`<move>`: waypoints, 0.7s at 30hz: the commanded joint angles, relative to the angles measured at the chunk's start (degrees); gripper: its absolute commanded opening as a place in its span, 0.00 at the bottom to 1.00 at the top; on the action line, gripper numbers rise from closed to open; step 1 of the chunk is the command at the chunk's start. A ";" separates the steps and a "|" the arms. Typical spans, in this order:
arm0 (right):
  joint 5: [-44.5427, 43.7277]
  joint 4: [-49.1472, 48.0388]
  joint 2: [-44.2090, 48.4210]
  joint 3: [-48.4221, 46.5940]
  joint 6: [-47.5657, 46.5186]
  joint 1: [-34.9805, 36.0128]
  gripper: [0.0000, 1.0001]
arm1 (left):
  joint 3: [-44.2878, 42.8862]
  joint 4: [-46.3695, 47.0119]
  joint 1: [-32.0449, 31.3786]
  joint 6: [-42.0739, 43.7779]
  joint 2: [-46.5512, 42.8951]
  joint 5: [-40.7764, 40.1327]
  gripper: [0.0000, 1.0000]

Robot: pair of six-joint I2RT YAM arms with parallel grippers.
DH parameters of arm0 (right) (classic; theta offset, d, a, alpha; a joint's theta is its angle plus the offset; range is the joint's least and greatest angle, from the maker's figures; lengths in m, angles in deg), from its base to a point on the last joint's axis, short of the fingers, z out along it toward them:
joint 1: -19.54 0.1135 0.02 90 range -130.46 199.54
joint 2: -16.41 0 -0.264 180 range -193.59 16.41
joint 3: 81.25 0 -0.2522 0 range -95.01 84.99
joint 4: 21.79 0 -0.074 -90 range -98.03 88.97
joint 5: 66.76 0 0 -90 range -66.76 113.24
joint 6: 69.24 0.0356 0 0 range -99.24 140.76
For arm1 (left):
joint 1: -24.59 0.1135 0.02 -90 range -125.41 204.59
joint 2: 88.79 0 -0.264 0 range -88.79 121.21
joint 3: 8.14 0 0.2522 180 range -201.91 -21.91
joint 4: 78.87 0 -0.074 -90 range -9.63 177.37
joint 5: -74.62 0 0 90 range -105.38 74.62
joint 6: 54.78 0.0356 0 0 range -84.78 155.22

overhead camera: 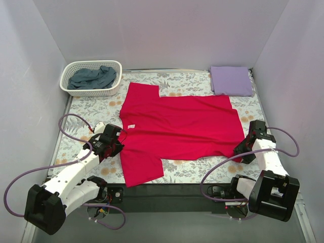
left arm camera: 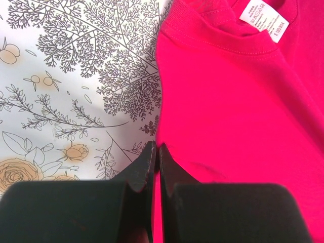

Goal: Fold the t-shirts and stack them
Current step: Fold the tshirt

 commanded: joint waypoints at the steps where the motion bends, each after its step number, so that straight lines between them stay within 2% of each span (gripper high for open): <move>1: 0.85 0.55 0.98 -3.06 2.15 -0.28 0.46 | 0.21 -0.40 -0.32 -0.72 -1.48 -2.09 0.00; 21: -1.25 -2.09 -5.08 1.77 1.71 -0.37 0.45 | 0.21 -0.23 -0.32 -0.63 -1.74 -2.09 0.00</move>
